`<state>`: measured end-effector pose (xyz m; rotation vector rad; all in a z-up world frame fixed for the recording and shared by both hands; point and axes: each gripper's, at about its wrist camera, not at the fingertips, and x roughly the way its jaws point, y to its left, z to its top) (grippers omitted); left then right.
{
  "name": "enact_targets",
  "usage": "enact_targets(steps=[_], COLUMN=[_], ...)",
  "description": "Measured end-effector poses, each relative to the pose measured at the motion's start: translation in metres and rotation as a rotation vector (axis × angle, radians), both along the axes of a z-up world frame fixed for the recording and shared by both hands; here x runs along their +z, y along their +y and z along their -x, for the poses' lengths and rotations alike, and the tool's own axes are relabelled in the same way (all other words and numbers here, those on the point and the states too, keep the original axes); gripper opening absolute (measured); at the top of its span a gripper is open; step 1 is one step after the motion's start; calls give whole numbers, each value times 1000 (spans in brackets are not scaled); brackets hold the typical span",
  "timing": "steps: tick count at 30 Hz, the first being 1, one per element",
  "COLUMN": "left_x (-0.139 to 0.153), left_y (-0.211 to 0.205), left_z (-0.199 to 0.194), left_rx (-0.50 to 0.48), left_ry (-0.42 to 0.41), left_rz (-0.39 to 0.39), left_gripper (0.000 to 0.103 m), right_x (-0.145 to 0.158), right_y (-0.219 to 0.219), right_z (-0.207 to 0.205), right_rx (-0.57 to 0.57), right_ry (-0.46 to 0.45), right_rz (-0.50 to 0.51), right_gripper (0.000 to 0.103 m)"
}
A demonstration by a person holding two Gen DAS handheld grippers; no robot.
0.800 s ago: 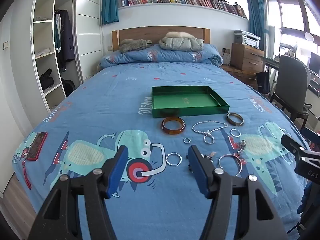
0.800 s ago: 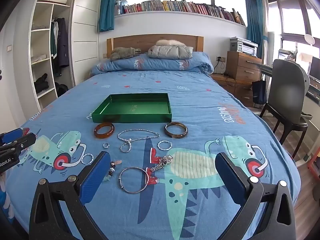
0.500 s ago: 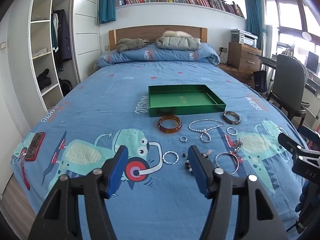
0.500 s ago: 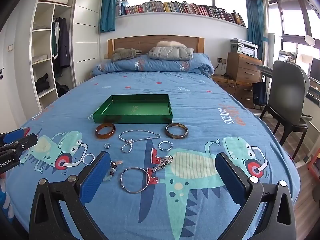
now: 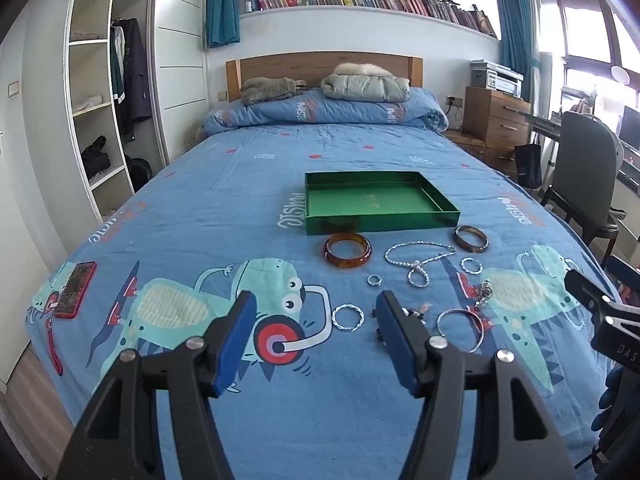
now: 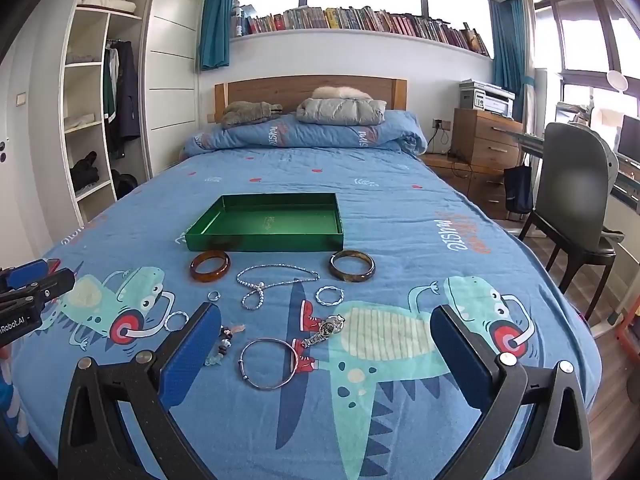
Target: Organize jewelry
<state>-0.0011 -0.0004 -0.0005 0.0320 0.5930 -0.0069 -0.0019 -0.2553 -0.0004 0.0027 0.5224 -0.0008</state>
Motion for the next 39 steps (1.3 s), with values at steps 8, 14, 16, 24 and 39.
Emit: enact_targets(steps=[8,14,16,24,39], left_x=[-3,-3,-3,-7,-15], left_y=[1,0,0,1,0], left_z=[-2,-3,-5,-11,-24], left_rx=[15,14,16,22,21], left_ry=[-11,-14,-8,-5,17], left_rz=[7,10,14,16,-8], left_gripper=[60,60,60,60,60], right_x=[-8,-13,-14,-20,-24], right_y=[-5,-7,-7,-11,-18], right_z=[-4,-6,-8,-11,-18], right_rx=[0,-3,0,7,-20], right_ry=[7,7,11,29,43], right_rz=[-15,-32,-38,-68,-94], right_gripper=[103,103,103,103,103])
